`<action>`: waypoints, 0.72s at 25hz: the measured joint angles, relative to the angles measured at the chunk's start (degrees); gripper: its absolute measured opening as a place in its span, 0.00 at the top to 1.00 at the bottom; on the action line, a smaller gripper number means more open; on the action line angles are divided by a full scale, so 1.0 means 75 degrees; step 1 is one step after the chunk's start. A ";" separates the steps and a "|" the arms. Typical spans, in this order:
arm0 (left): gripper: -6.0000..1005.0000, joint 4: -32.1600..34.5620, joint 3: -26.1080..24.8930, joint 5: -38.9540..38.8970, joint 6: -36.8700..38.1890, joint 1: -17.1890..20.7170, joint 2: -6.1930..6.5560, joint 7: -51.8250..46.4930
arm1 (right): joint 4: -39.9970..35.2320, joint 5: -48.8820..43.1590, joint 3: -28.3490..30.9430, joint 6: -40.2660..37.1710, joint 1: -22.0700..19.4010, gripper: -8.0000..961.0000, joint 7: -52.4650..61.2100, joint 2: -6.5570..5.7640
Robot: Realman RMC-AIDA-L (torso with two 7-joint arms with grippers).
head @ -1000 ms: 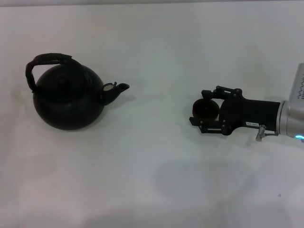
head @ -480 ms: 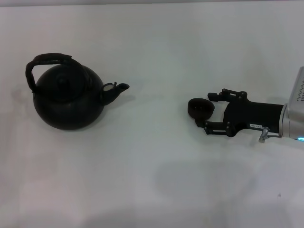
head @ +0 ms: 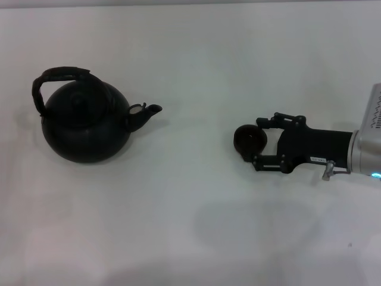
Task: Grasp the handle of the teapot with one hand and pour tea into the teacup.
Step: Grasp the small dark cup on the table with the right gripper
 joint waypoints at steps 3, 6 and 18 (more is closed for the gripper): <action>0.29 0.0000 -0.0001 0.0001 0.0000 0.0007 0.0002 0.0005 | -0.0038 0.0002 -0.0138 0.0094 0.0014 0.10 0.0004 0.0002; 0.29 0.0000 0.0000 0.0002 0.0000 0.0007 0.0002 0.0014 | -0.0055 0.0004 -0.0242 0.0157 0.0039 0.10 0.0060 0.0009; 0.29 0.0000 0.0000 0.0001 0.0003 0.0004 -0.0008 0.0022 | -0.0134 0.0155 -0.0417 0.0094 0.0050 0.10 0.0206 0.0027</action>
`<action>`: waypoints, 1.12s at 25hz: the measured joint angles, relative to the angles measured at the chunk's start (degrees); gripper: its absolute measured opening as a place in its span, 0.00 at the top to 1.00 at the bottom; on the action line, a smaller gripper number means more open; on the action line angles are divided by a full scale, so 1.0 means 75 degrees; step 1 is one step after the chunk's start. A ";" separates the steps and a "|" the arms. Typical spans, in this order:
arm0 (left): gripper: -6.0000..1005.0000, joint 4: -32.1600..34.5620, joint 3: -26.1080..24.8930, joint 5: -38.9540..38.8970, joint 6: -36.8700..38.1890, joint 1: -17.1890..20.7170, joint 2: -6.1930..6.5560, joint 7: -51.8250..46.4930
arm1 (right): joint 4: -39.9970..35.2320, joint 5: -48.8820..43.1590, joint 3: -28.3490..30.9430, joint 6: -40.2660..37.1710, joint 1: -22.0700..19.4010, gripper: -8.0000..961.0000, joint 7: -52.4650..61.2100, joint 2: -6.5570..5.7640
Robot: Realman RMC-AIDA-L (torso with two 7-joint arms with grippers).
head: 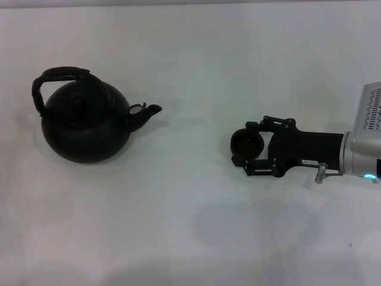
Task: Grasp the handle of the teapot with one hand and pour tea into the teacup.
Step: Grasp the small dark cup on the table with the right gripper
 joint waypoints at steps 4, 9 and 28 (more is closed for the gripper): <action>0.29 0.0000 0.0000 0.0000 0.0010 0.0026 -0.0002 -0.0013 | -0.0010 0.0038 -0.0177 -0.0169 0.0018 0.11 -0.0014 0.0000; 0.29 0.0000 0.0000 0.0000 0.0046 0.0058 -0.0003 -0.0036 | -0.0023 0.0043 -0.0218 -0.0180 0.0025 0.11 -0.0042 0.0010; 0.29 0.0000 0.0000 -0.0001 0.0056 0.0051 -0.0003 -0.0047 | -0.0067 0.0221 -0.0136 0.0205 0.0066 0.24 0.0045 -0.0047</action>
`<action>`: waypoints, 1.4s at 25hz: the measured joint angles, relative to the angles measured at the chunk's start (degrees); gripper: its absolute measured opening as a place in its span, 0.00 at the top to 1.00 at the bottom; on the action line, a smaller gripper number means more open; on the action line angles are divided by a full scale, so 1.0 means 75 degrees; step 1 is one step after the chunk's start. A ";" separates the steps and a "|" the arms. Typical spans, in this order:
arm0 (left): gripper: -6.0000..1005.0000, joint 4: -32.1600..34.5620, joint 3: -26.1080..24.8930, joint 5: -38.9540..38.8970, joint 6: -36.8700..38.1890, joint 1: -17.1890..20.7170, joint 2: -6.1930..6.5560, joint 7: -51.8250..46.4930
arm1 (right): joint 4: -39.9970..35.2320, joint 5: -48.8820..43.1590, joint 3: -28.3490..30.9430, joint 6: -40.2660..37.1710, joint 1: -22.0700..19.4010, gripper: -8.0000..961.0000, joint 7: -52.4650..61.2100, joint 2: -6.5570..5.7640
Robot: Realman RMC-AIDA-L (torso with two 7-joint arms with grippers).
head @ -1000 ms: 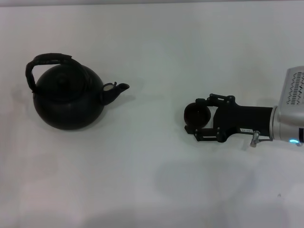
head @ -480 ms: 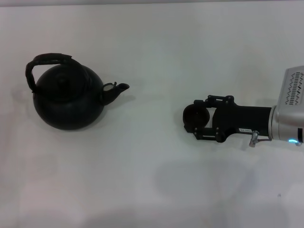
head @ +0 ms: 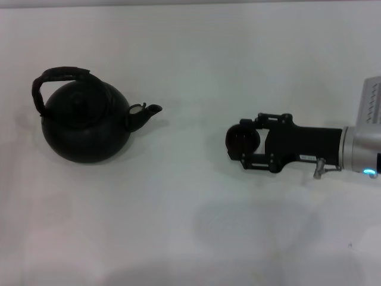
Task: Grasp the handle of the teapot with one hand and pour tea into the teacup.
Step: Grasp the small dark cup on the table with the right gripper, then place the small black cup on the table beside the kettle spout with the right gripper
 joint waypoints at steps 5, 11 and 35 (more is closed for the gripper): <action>0.29 0.0000 0.0000 0.0000 0.0009 -0.0017 0.0000 0.0000 | -0.0617 0.0077 -0.0049 0.0359 -0.0044 0.24 0.0569 -0.0043; 0.29 0.0000 0.0000 0.0000 0.0011 -0.0091 0.0009 -0.0001 | -0.1138 0.0106 -0.0589 0.0278 0.0031 0.24 0.0975 0.0008; 0.29 -0.0001 0.0000 0.0013 -0.0025 -0.0116 0.0009 -0.0001 | -0.1490 0.1752 -0.3697 -0.2865 0.0884 0.24 0.0984 0.0077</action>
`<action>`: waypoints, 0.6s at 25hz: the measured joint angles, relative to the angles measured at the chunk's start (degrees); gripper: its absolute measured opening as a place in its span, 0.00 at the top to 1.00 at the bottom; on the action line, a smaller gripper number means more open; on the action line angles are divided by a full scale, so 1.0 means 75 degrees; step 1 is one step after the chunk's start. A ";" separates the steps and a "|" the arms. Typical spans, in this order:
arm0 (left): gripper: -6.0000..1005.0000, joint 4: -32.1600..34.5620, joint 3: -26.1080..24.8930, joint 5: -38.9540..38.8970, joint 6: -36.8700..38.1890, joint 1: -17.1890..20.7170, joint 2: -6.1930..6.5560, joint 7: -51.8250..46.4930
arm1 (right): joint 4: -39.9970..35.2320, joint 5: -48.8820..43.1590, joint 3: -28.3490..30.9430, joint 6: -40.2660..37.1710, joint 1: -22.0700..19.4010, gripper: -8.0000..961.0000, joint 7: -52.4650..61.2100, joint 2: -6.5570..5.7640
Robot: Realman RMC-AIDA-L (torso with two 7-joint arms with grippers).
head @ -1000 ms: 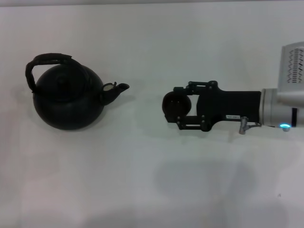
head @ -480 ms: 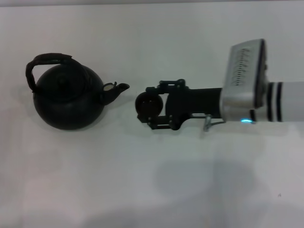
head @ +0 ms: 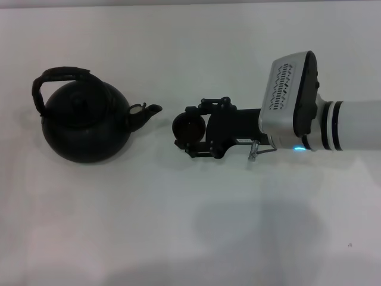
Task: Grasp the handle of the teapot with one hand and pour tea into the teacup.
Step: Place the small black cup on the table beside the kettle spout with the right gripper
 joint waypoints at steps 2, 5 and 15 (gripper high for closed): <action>0.29 0.0000 0.0000 0.0000 -0.0010 -0.0007 0.0002 0.0000 | 0.0044 -0.0014 -0.0002 -0.0096 -0.0021 0.24 -0.0006 -0.0012; 0.29 0.0000 0.0000 0.0000 -0.0021 -0.0021 0.0004 0.0000 | 0.0113 -0.0032 -0.0008 -0.0173 -0.0046 0.23 -0.0011 -0.0030; 0.29 0.0000 0.0000 0.0000 -0.0004 -0.0004 -0.0003 0.0000 | 0.0246 -0.0040 -0.0063 -0.0176 -0.0089 0.23 -0.0023 -0.0042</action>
